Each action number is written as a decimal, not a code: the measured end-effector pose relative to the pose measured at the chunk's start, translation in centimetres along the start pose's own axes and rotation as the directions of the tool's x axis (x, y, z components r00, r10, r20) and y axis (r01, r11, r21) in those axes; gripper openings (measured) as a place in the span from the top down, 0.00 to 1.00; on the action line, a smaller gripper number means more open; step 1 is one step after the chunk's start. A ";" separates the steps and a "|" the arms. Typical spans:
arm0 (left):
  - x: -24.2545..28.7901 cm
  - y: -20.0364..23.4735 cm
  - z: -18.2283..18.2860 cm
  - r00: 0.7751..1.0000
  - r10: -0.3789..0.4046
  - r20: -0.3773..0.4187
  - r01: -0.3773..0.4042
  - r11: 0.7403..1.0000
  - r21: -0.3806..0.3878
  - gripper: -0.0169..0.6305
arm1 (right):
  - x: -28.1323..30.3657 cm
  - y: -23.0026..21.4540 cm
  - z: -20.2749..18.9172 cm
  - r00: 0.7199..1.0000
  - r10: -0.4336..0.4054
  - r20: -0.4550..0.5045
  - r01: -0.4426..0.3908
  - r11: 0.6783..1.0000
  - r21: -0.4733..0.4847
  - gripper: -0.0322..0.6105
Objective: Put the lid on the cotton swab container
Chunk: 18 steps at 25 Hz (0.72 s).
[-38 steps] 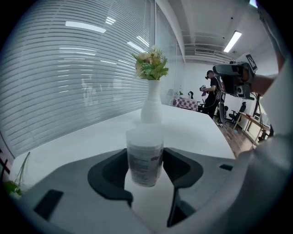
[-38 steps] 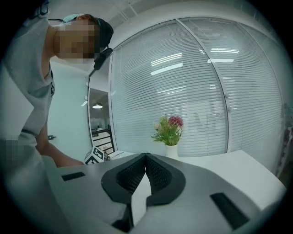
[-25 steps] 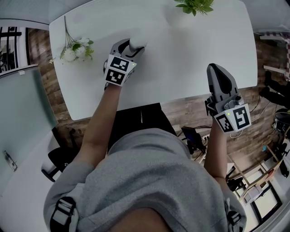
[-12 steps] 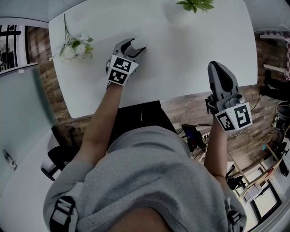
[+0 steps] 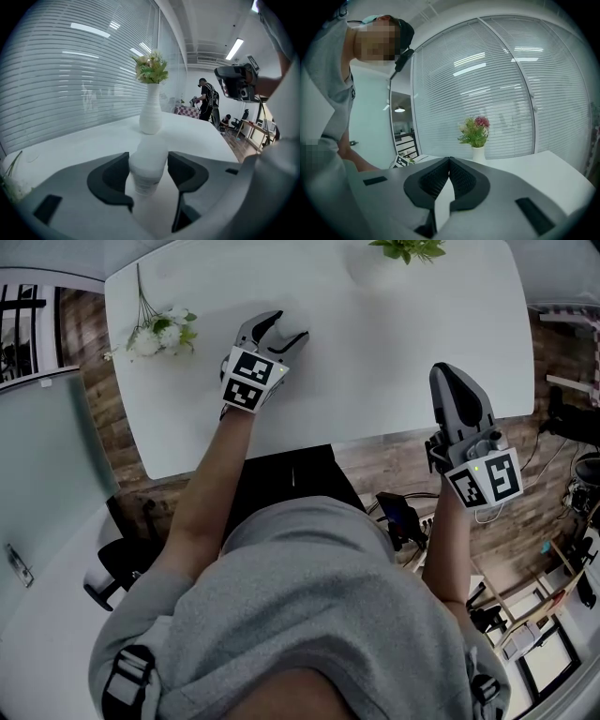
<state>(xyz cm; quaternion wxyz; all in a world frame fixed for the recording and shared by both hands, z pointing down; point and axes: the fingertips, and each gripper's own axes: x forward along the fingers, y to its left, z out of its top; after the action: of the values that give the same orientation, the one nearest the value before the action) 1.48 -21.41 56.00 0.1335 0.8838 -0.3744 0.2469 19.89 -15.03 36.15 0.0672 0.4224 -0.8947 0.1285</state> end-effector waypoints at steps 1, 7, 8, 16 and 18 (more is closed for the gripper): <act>-0.2 0.0 0.5 1.000 -0.001 0.013 0.001 1.000 -0.001 0.59 | 0.0 0.1 0.1 1.000 0.002 0.003 -0.002 1.000 -0.002 0.91; -2.7 0.5 4.2 0.993 0.029 0.111 -0.030 1.000 0.006 0.59 | -0.1 0.7 1.1 1.000 0.010 0.024 -0.010 1.000 -0.009 0.91; -3.3 0.6 4.8 0.991 0.033 0.132 -0.034 0.999 0.003 0.65 | -0.1 0.9 1.3 0.999 0.012 0.029 -0.012 1.000 -0.011 0.91; -7.9 0.6 8.4 0.967 0.057 0.249 -0.062 0.998 0.013 0.96 | 0.1 1.9 2.9 0.996 0.032 0.080 -0.029 0.999 -0.037 0.91; -9.2 0.7 9.3 0.960 0.069 0.270 -0.074 0.997 0.011 0.96 | 0.0 2.1 3.4 0.995 0.035 0.096 -0.031 0.998 -0.048 0.91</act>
<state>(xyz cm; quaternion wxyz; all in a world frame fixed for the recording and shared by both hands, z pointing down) -1.38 -20.30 43.21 0.0630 0.8964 -0.4180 0.1332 18.21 -14.69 32.48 0.0316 0.4115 -0.9066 0.0881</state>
